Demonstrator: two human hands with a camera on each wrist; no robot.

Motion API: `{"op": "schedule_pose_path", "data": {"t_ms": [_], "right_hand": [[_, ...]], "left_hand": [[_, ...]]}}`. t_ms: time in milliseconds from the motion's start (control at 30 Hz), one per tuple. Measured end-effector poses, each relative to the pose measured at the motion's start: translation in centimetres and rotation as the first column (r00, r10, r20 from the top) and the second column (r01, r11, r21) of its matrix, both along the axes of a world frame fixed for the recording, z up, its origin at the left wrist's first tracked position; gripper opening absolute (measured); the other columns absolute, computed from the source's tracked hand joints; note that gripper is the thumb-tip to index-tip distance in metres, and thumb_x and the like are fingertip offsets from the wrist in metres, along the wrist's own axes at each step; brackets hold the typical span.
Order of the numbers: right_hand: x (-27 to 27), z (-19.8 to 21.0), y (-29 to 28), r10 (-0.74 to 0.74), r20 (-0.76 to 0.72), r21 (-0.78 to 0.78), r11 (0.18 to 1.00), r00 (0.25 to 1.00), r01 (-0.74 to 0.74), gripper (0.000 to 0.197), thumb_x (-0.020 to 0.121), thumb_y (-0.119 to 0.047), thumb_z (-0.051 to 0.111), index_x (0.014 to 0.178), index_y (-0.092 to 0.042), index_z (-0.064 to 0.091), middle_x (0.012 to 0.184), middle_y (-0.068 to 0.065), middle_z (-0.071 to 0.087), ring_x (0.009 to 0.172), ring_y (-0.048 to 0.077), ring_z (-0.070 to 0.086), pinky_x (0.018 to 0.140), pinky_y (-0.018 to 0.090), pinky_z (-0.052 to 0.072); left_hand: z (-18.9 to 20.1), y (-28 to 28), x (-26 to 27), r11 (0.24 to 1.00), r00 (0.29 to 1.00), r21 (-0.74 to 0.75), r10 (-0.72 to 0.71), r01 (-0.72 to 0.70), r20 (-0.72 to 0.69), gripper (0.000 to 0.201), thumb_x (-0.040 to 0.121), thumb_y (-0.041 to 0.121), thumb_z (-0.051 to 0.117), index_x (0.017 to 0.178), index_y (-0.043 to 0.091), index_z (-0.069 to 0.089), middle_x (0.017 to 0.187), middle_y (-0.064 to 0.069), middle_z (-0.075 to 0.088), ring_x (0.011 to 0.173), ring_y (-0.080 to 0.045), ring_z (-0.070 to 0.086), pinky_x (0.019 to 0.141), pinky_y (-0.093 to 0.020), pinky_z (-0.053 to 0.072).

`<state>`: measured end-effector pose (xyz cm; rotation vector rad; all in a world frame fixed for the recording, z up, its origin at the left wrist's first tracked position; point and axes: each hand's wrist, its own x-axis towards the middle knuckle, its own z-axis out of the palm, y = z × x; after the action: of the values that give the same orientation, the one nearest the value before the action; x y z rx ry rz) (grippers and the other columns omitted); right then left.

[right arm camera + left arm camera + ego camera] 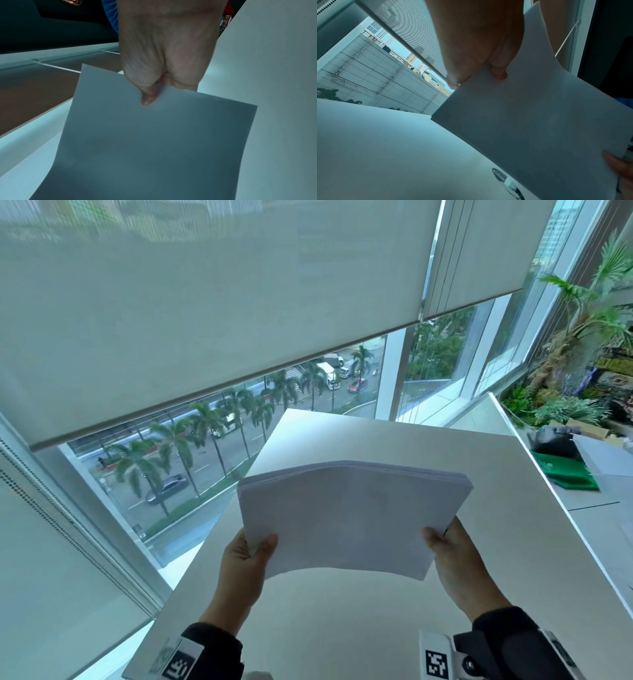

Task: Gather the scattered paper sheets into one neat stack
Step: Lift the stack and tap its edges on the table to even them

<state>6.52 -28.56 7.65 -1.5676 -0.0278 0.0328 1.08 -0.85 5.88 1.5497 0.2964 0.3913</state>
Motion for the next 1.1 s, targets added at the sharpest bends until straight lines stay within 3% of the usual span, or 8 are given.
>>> {"op": "schedule_pose_path", "data": {"t_ms": [133,233,367,467,667,767,867,1100], "right_hand": [[-0.4,-1.1,0.3,0.033,-0.042,0.118,0.993,0.999,-0.028,0.023,0.087,-0.024,0.063,0.109,-0.030,0.057,0.113,0.001,0.064,0.106,0.021,0.056,0.093,0.030,0.042],[-0.3,-2.2,0.1,0.049,-0.054,0.156,0.987,0.997,-0.040,0.080,0.043,-0.066,0.079,0.112,-0.032,0.058,0.112,-0.005,0.067,0.108,0.017,0.059,0.096,0.032,0.043],[-1.1,-2.3,0.5,0.110,-0.095,0.094,0.990,0.989,-0.101,0.029,0.085,-0.026,0.065,0.113,-0.030,0.056,0.112,-0.001,0.066,0.109,0.021,0.059,0.091,0.030,0.046],[-1.4,-3.1,0.4,0.099,-0.149,0.040,0.995,0.984,-0.094,0.037,0.093,0.004,0.045,0.114,-0.025,0.054,0.113,0.005,0.064,0.107,0.023,0.058,0.081,0.025,0.045],[-0.7,-1.4,0.8,-0.018,-0.029,0.036,0.999,0.999,0.019,0.028,0.088,0.005,0.054,0.100,-0.020,0.059,0.098,0.004,0.065,0.088,0.011,0.062,0.076,0.017,0.047],[-0.6,-0.4,1.3,-0.061,0.005,0.134,0.989,0.998,0.059,0.008,0.086,-0.012,0.061,0.091,-0.018,0.059,0.090,0.002,0.063,0.072,0.004,0.060,0.062,0.010,0.048],[-0.6,0.1,1.9,-0.115,-0.009,0.214,0.970,0.993,0.114,0.027,0.073,-0.038,0.068,0.081,-0.013,0.059,0.081,0.005,0.057,0.073,0.014,0.051,0.061,0.021,0.041],[0.0,1.5,2.4,-0.245,-0.098,0.208,0.943,0.964,0.261,0.026,0.087,-0.004,0.042,0.064,-0.014,0.049,0.063,0.001,0.048,0.059,0.015,0.042,0.050,0.023,0.031]], "left_hand": [[-0.4,-0.3,-0.5,0.999,1.000,0.037,0.024,-0.023,-0.008,0.030,0.088,-0.005,0.054,0.086,0.023,0.064,0.070,0.023,0.073,0.066,0.009,0.066,0.066,-0.008,0.052],[-0.7,-0.5,-0.6,1.000,1.000,0.028,0.012,-0.012,-0.003,0.028,0.088,-0.003,0.056,0.088,0.023,0.064,0.073,0.020,0.074,0.071,0.003,0.067,0.067,-0.011,0.054],[-1.4,-0.3,-1.0,1.000,1.000,-0.010,0.017,-0.017,0.007,0.025,0.068,0.027,0.071,0.091,0.024,0.063,0.078,0.013,0.075,0.077,-0.012,0.068,0.068,-0.021,0.052],[-1.2,0.0,-1.3,0.999,0.999,-0.030,0.022,-0.021,0.047,0.052,0.054,0.041,0.072,0.101,0.023,0.062,0.090,0.003,0.074,0.081,-0.005,0.070,0.072,-0.021,0.055],[0.9,-0.1,-1.2,0.994,0.990,-0.103,0.042,-0.028,0.134,0.040,0.058,0.049,0.064,0.084,0.019,0.057,0.067,0.007,0.066,0.064,-0.001,0.059,0.064,-0.012,0.047],[1.2,-0.1,-0.8,0.986,0.989,-0.146,0.093,-0.077,0.110,0.038,0.065,0.055,0.055,0.073,0.018,0.053,0.076,-0.004,0.049,0.074,-0.013,0.045,0.073,-0.028,0.035],[1.5,-0.3,-0.6,0.983,0.990,-0.157,0.108,-0.093,0.085,0.045,0.071,0.055,0.053,0.078,0.011,0.054,0.084,-0.007,0.044,0.081,-0.020,0.039,0.076,-0.038,0.032],[2.5,-0.6,-0.1,0.987,0.987,-0.086,0.143,-0.137,0.074,0.044,0.078,0.032,0.039,0.074,-0.012,0.046,0.076,-0.011,0.038,0.061,-0.012,0.033,0.048,-0.017,0.031]]}}
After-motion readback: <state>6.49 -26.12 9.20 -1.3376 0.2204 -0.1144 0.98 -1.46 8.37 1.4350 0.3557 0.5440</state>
